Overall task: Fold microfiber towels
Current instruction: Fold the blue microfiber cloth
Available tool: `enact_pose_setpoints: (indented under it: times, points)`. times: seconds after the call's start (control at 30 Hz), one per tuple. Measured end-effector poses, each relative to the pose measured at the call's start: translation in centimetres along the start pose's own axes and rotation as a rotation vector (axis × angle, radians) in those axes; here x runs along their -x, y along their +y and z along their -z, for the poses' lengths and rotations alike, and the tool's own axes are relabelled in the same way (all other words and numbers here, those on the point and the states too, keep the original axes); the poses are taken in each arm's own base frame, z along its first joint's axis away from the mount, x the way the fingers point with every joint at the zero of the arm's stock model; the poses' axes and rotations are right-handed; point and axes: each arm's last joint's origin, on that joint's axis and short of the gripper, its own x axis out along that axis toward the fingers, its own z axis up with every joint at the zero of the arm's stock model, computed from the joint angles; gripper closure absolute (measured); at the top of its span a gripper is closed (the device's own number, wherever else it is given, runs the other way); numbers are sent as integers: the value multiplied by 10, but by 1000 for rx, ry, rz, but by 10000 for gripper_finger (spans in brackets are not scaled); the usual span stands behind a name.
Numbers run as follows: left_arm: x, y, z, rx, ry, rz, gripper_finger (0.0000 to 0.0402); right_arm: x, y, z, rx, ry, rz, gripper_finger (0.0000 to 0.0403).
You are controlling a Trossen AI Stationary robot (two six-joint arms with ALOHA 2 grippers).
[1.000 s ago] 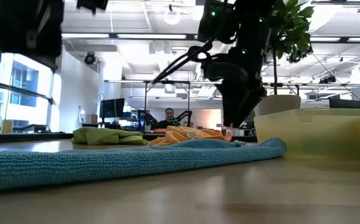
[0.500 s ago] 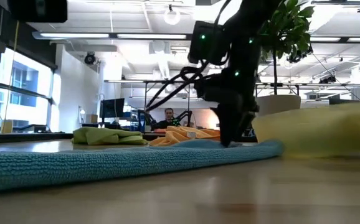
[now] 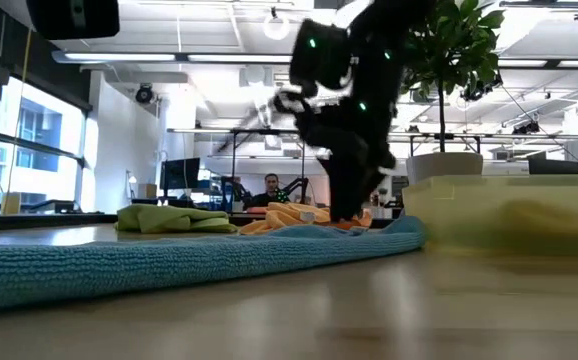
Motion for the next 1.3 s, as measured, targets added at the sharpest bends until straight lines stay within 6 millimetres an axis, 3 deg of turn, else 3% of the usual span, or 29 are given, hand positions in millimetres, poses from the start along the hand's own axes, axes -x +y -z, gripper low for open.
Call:
enact_pose_setpoints:
  times: [0.17, 0.3, 0.63, 0.97, 1.13, 1.3]
  points:
    - [0, 2, -3, -7, -9, -7, 348, 20, 8, -18, 66, -60, -30, 220]
    - [0, 2, -4, -5, -11, -8, 348, 22, 2, -11, 76, 45, 5, 229]
    - [0, 1, -1, -13, -5, -3, 348, -11, -4, 0, 86, 271, -61, 230]
    - [1, -3, 5, -43, 9, 6, 348, -27, 2, -4, 103, 237, -87, 234]
    - [1, -2, 5, -49, 9, 3, 348, -28, 3, -6, 100, 214, -97, 267]
    - [1, -2, 4, -66, 1, -1, 348, -28, 3, -7, 101, 198, -75, 331]
